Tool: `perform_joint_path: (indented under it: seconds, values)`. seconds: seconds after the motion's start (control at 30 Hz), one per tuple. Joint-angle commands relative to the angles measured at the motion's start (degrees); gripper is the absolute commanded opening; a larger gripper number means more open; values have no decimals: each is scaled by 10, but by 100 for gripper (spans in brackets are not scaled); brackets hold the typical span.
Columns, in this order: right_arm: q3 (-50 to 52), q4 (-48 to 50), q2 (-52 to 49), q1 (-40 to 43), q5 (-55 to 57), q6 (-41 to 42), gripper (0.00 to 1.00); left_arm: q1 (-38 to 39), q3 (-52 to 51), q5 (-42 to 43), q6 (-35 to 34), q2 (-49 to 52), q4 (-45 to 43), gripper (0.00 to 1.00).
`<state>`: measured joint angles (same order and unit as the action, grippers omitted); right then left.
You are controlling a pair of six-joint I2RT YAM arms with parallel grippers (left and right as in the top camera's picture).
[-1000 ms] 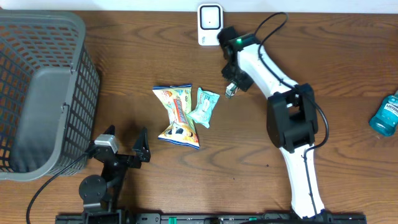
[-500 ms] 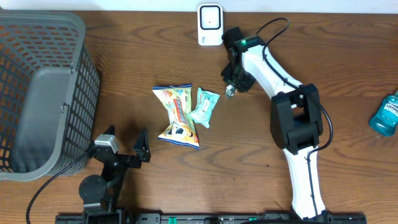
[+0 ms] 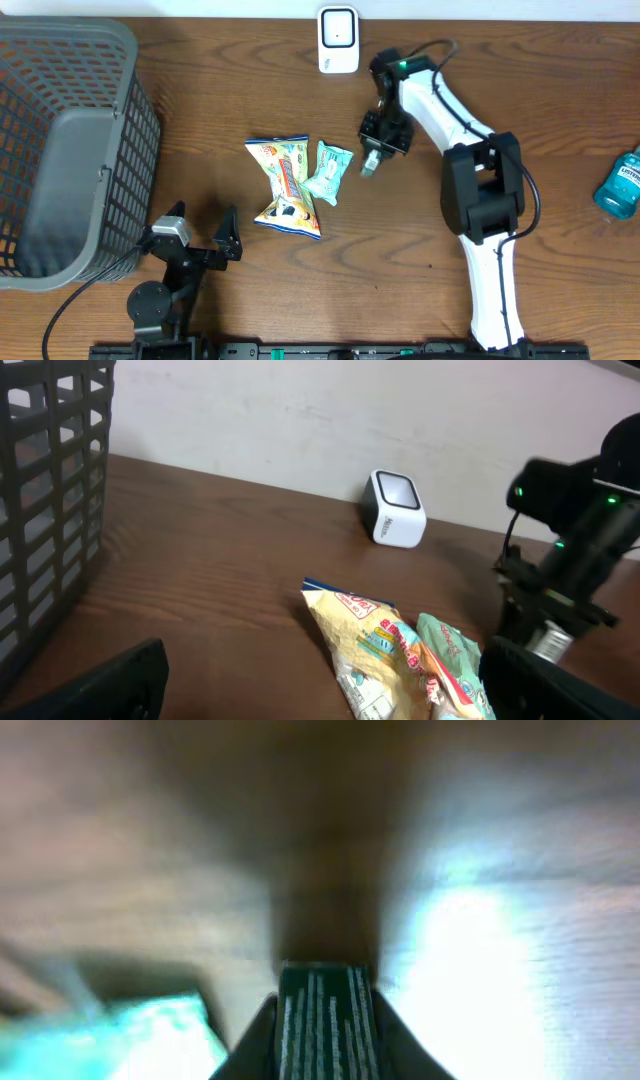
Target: Scan the item barcode
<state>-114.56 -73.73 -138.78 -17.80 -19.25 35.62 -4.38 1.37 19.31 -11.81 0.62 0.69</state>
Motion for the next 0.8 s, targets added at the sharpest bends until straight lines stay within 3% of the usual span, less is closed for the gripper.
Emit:
perform_joint_path:
  seconds: [0.0, 0.2, 0.4, 0.6, 0.77]
  values:
    - [-9, -66, -15, 31, -169, -159, 4, 2, -11, 5, 1, -4, 18, 98]
    - [-9, -200, -14, 57, -189, -256, 1, 2, -11, 5, 1, -4, 18, 98]
    - [-9, -238, -13, 57, -188, -302, 1, 2, -11, 5, 1, -4, 18, 98]
    - [-13, -224, -9, 57, -180, -292, 1, 2, -11, 5, 1, -4, 18, 98]
    - [-67, -221, 14, 57, -34, -175, 1, 2, -11, 5, 1, -4, 18, 98]
